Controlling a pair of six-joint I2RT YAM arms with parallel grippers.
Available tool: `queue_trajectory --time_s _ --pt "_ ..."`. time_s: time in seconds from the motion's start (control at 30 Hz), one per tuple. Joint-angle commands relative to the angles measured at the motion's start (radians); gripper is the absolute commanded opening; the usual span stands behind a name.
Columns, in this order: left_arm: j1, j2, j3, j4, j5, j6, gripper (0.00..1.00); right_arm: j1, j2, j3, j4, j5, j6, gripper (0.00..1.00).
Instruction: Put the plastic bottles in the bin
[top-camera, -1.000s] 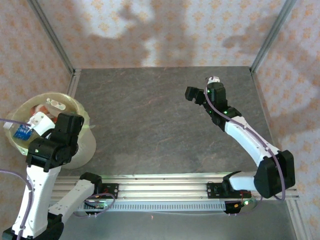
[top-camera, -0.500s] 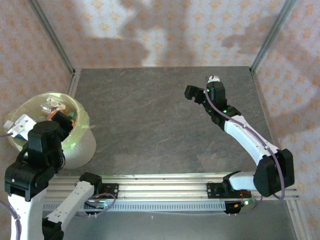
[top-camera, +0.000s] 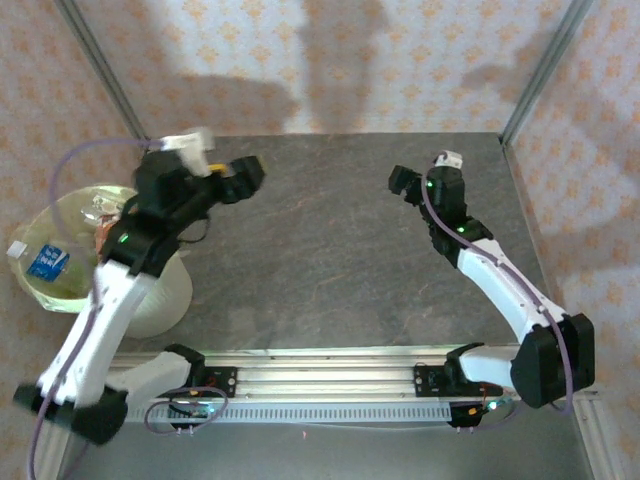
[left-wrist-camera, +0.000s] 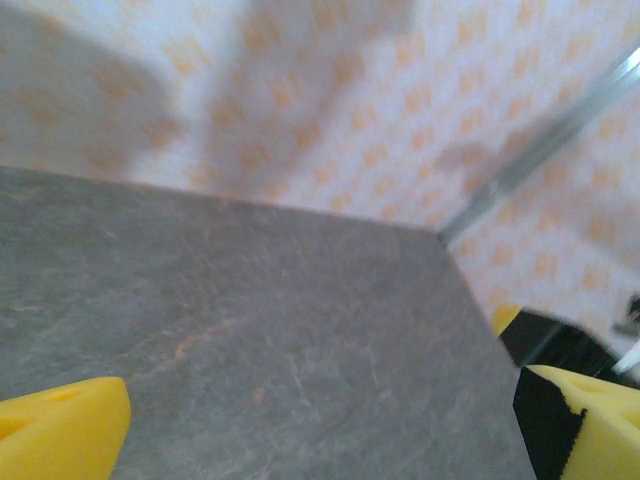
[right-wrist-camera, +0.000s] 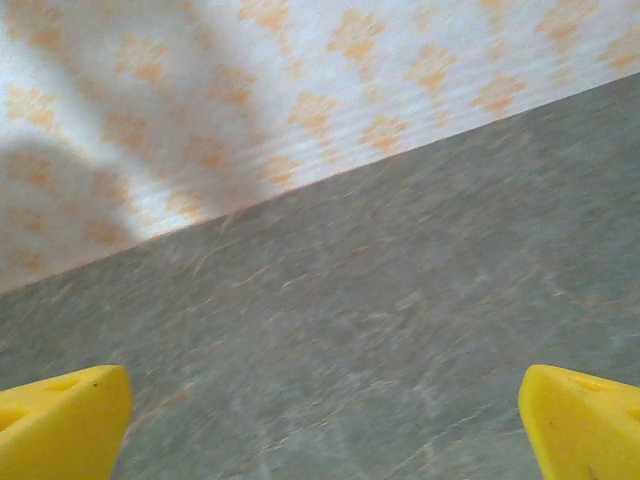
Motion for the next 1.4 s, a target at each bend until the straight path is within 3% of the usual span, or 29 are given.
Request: queue_trajectory --time_s 0.0,0.27,0.43,0.5,0.63,0.7,0.83,0.9,1.03,1.17,1.33,1.37 --pt "-0.087 0.109 0.056 0.017 -0.171 0.21 1.0 -0.051 -0.068 -0.054 0.013 0.133 -0.017 0.99" --pt "-0.058 0.246 -0.156 0.132 -0.495 0.367 1.0 -0.217 -0.106 -0.273 0.126 0.349 -0.033 0.99" --pt "0.113 0.239 -0.412 0.299 -0.387 0.377 1.0 -0.292 -0.049 -0.397 0.189 0.329 -0.071 0.99" --pt "0.163 0.243 -0.498 0.384 -0.403 0.392 1.0 -0.3 -0.034 -0.437 0.235 0.31 -0.089 0.99" --pt "0.235 0.286 -0.596 0.505 -0.382 0.409 1.0 -0.354 0.063 -0.488 0.371 0.094 -0.122 0.99" --pt "0.262 0.327 -0.63 0.59 -0.376 0.415 1.0 -0.373 0.102 -0.447 0.349 -0.014 -0.15 0.99" --pt "0.325 0.408 -0.71 0.866 -0.359 0.382 1.0 -0.396 0.176 -0.459 0.535 -0.086 -0.163 0.99" --pt "0.357 0.427 -0.683 0.834 -0.29 0.366 1.0 -0.411 0.22 -0.446 0.582 -0.136 -0.142 0.99" --pt "0.364 0.371 -0.805 0.99 -0.199 0.398 1.0 -0.412 0.25 -0.429 0.582 -0.192 -0.165 0.99" --pt "0.362 0.376 -0.974 1.303 -0.27 0.373 1.0 -0.399 0.208 -0.54 0.744 -0.213 -0.191 0.99" --pt "0.325 0.38 -0.951 1.259 -0.353 0.39 1.0 -0.338 0.33 -0.617 1.019 -0.146 -0.24 0.99" --pt "0.316 0.378 -0.948 1.246 -0.372 0.391 1.0 -0.326 0.324 -0.57 0.911 -0.11 -0.239 0.99"
